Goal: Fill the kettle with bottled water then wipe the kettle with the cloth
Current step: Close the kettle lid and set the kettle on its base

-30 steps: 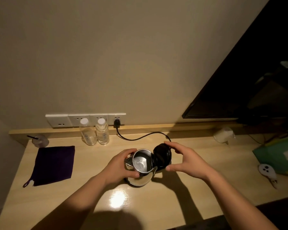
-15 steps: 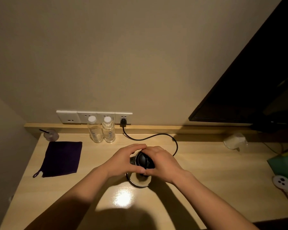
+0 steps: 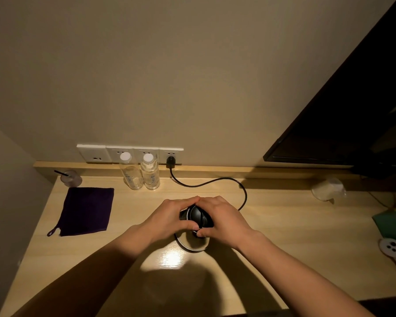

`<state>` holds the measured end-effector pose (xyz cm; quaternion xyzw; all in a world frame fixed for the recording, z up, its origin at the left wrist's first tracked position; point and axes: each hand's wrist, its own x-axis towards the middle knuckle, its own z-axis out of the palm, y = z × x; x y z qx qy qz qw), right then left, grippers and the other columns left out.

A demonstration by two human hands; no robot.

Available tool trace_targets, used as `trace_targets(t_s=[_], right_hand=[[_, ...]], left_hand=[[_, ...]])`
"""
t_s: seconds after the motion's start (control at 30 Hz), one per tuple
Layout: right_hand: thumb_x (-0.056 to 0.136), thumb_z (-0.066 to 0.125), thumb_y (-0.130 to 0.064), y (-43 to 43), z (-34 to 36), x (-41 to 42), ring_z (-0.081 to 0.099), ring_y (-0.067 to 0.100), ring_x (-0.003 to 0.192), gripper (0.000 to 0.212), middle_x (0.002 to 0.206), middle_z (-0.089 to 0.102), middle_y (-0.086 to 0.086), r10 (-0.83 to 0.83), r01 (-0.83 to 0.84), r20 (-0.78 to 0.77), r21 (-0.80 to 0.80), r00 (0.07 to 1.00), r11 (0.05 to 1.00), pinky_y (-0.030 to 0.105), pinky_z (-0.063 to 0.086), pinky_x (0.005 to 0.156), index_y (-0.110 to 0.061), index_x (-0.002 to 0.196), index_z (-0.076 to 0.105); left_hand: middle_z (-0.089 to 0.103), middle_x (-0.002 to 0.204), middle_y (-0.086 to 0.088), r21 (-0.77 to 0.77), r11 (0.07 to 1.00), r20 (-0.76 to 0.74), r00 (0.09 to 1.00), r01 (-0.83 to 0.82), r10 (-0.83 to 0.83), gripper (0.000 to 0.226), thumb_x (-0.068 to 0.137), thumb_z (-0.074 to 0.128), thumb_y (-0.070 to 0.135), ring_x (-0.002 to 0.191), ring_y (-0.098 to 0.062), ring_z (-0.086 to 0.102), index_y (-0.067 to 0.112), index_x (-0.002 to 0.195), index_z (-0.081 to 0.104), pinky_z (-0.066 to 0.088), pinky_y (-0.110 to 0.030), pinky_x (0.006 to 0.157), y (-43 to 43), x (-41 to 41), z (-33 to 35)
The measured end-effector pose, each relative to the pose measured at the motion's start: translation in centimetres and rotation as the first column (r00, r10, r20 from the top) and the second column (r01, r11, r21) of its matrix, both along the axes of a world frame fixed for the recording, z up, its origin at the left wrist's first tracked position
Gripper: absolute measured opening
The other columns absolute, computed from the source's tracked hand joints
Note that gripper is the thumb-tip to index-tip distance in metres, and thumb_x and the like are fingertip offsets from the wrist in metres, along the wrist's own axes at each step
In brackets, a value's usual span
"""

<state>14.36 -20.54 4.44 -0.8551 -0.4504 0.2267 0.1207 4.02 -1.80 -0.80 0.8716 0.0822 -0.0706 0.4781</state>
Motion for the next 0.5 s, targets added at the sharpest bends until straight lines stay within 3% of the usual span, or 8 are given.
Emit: trace_targets(t_s=[0.1,0.2,0.3,0.37,0.43,0.5], right_hand=[[0.080,0.087,-0.047,0.0,0.2,-0.1,0.046,0.019,0.136,0.088,0.154,0.056,-0.008,-0.005,0.005,-0.003,0.003,1.000,1.000,0.041,0.049,0.107,-0.033,0.156,0.044],[0.082,0.086,-0.048,-0.3,0.4,-0.3,0.045,0.018,0.140,0.089,0.157,0.053,-0.009,-0.011,0.011,-0.013,0.016,1.000,1.000,0.039,0.047,0.111,-0.034,0.157,0.040],[0.080,0.086,-0.053,-0.8,0.4,-0.6,0.042,0.017,0.148,0.095,0.160,0.050,-0.008,-0.049,0.050,-0.043,0.021,0.998,0.999,0.038,0.039,0.120,-0.034,0.158,0.036],[0.078,0.084,-0.061,-0.7,0.7,-0.9,0.043,0.015,0.148,0.097,0.160,0.049,-0.009,-0.075,0.075,-0.005,0.031,0.997,0.997,0.038,0.036,0.122,-0.036,0.158,0.035],[0.080,0.079,-0.065,0.2,1.2,-1.4,0.044,0.013,0.148,0.091,0.159,0.050,-0.012,-0.090,0.087,0.035,0.068,0.995,0.994,0.036,0.034,0.122,-0.038,0.157,0.038],[0.087,0.073,-0.066,2.3,1.7,-2.2,0.044,0.010,0.146,0.080,0.158,0.051,-0.014,-0.070,0.066,0.032,0.115,0.997,0.991,0.032,0.034,0.120,-0.039,0.155,0.042]], left_hand=[[0.061,0.144,0.009,-0.007,1.000,-0.018,1.000,-0.010,0.010,0.089,0.070,0.090,0.047,0.124,0.016,0.043,0.033,0.149,0.049,0.027,0.007,0.097,0.0,0.0,0.3],[0.060,0.146,0.010,-0.025,0.999,-0.028,0.999,-0.028,0.027,0.089,0.069,0.091,0.046,0.132,0.002,0.049,0.034,0.148,0.050,0.029,0.002,0.101,0.0,-0.1,0.9],[0.054,0.150,0.010,-0.117,0.980,-0.050,0.987,-0.159,0.154,0.089,0.071,0.092,0.039,0.139,-0.008,0.047,0.031,0.149,0.049,0.037,-0.019,0.113,0.3,-1.4,1.3],[0.053,0.147,0.012,-0.228,0.925,-0.075,0.953,-0.304,0.295,0.087,0.074,0.092,0.031,0.135,-0.008,0.048,0.027,0.150,0.049,0.046,-0.012,0.100,1.3,-3.3,1.3],[0.056,0.140,0.008,-0.343,0.808,-0.123,0.876,-0.478,0.466,0.079,0.077,0.089,0.019,0.127,-0.012,0.051,0.020,0.147,0.052,0.050,-0.001,0.074,3.2,-5.5,1.1],[0.062,0.133,-0.003,-0.326,0.689,-0.160,0.756,-0.647,0.635,0.063,0.083,0.084,0.012,0.120,-0.017,0.057,0.010,0.141,0.058,0.049,-0.001,0.065,6.1,-8.0,0.7]])
